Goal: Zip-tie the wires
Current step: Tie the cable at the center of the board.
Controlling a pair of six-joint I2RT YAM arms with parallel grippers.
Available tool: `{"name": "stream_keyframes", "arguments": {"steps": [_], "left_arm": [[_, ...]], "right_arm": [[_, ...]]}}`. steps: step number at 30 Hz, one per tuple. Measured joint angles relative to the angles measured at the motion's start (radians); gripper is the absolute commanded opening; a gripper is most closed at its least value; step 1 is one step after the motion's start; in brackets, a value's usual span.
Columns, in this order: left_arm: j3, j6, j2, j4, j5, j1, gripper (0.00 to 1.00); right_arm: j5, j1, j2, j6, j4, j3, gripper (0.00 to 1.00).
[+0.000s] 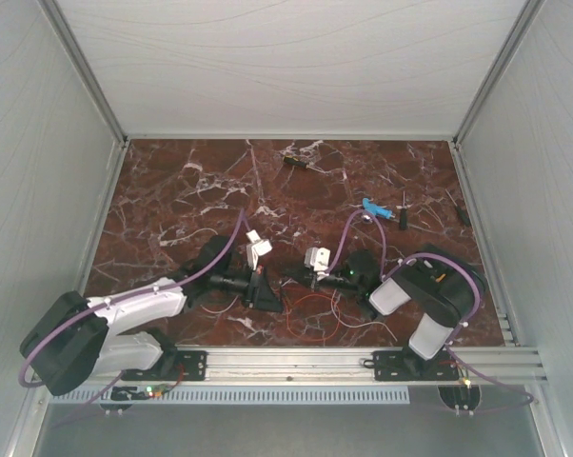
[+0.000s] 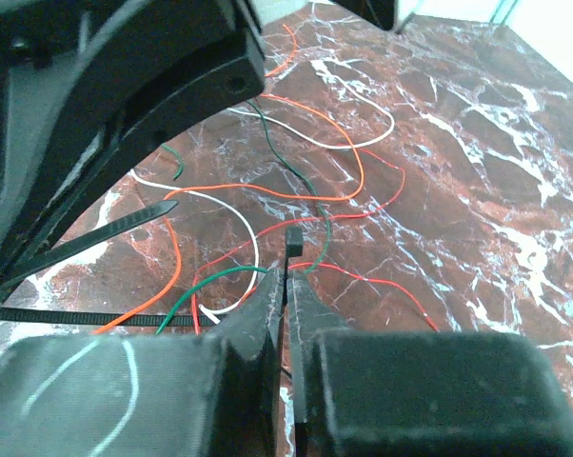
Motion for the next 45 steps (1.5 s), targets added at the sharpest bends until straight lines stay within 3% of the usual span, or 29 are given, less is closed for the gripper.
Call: {"name": "stream_keyframes", "arguments": {"steps": [12,45], "left_arm": [[0.030,-0.014,0.024,0.003,0.078,0.006,0.00],[0.029,-0.049,0.041,0.047,0.115,0.008,0.00]], "right_arm": [[-0.042,0.018,0.005,-0.089,0.030,-0.018,0.00],[-0.042,0.030,-0.095,-0.088,0.032,-0.054,0.00]]}}
